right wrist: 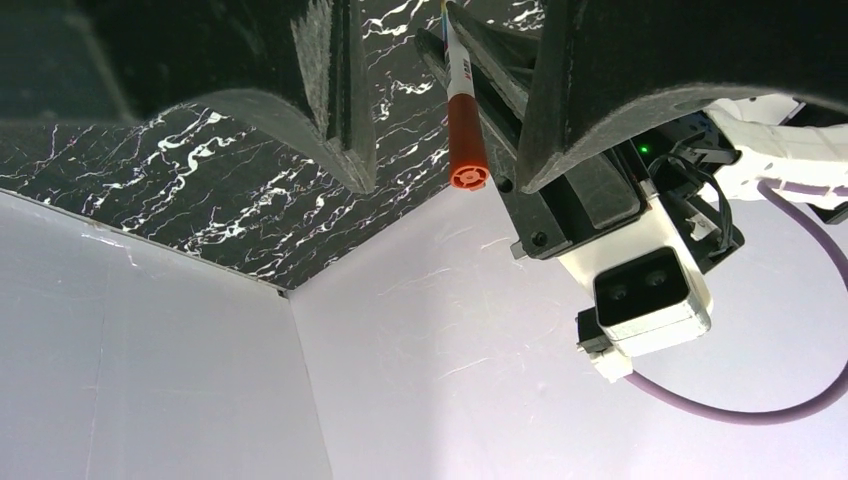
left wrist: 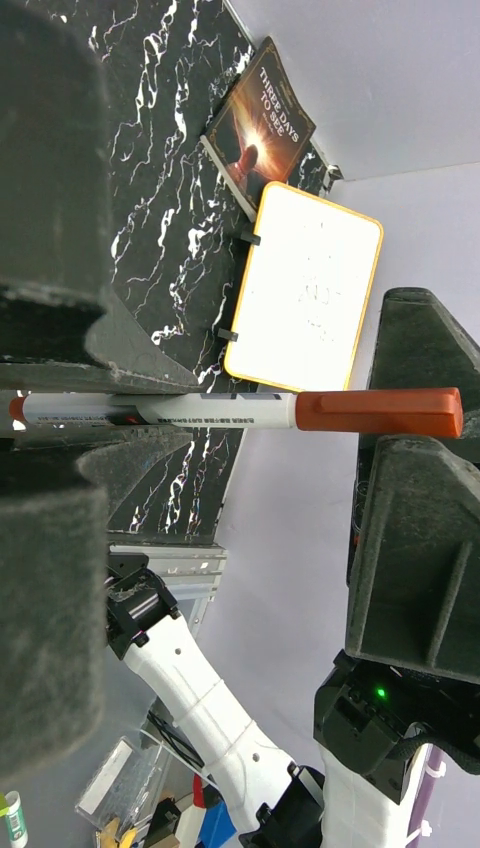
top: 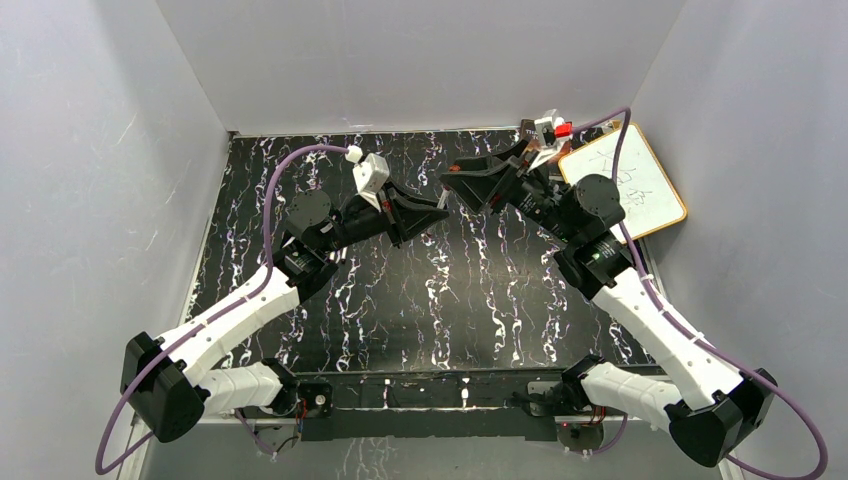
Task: Insert the pens into the pen caps
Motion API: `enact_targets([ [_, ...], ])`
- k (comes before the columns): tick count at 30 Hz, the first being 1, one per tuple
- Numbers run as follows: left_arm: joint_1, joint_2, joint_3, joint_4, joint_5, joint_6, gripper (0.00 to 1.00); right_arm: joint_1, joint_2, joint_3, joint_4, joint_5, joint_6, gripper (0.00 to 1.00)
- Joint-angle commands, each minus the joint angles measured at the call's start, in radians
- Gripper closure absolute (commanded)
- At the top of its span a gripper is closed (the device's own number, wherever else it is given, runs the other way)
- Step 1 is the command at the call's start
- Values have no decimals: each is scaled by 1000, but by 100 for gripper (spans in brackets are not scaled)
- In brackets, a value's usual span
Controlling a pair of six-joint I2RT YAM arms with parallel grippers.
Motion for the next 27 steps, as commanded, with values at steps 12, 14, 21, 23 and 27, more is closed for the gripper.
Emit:
enact_targets([
  [12,-3,-19,37,16,30,10,100,-6,12,50,63,-12,-8,58],
  [14,-3,-20,35,16,30,9,100,-5,15,50,64,-16,-6,60],
  [21,-3,-30,33,7,20,12,100,-6,14,43,67,-33,6,87],
  [23,-3,-32,33,6,19,12,100,-5,10,40,62,-34,6,100],
  [27,-4,-36,38,-2,1,7,100,-5,-3,35,43,-32,1,100],
])
